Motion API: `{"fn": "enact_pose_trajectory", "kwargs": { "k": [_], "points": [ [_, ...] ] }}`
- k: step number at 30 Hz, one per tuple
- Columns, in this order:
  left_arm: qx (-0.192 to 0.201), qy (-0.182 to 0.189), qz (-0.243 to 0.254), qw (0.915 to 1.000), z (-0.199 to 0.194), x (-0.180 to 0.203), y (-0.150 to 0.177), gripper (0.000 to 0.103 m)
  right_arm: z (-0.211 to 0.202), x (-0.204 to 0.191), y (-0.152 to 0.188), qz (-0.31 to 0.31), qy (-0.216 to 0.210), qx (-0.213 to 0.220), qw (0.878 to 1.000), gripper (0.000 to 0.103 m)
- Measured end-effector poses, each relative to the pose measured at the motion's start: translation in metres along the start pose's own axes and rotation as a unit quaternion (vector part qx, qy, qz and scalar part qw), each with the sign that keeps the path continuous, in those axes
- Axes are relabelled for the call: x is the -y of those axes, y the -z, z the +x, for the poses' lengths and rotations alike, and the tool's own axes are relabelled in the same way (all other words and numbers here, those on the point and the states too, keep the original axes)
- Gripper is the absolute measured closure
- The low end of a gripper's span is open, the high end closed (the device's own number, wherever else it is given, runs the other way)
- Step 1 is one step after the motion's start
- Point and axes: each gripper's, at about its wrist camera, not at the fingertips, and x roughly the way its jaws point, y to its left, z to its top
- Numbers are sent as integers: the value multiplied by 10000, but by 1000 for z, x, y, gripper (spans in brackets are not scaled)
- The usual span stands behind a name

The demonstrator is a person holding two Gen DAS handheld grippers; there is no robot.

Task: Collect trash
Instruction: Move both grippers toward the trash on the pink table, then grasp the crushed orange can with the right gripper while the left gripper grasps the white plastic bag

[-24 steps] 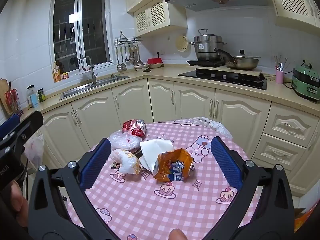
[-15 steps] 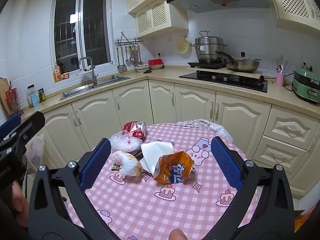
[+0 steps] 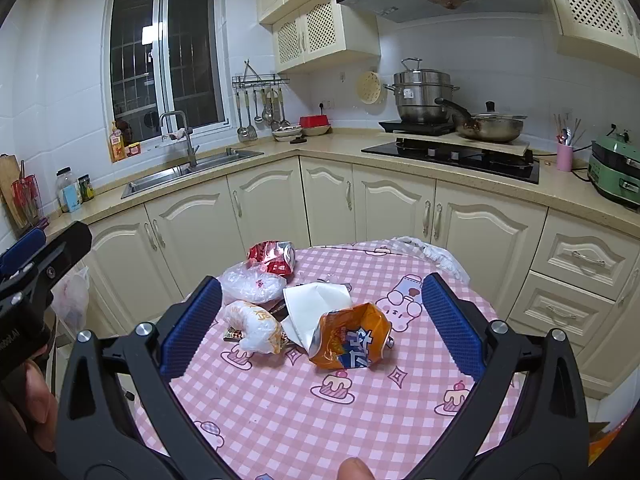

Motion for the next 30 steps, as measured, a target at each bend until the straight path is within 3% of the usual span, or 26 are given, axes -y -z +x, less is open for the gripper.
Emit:
{"fn": "enact_pose_trajectory", "kwargs": {
  "k": [20, 24, 30],
  "points": [
    [-367, 42, 43, 9993, 34, 7, 20, 4, 27, 9, 15, 43, 72, -284, 9996, 5],
    [-550, 57, 57, 9985, 48, 7, 32, 4, 46, 17, 29, 75, 126, -550, 9984, 5],
    [-1161, 124, 82, 9931, 88, 6, 69, 4, 90, 29, 60, 197, 110, -1185, 9927, 5]
  ]
}}
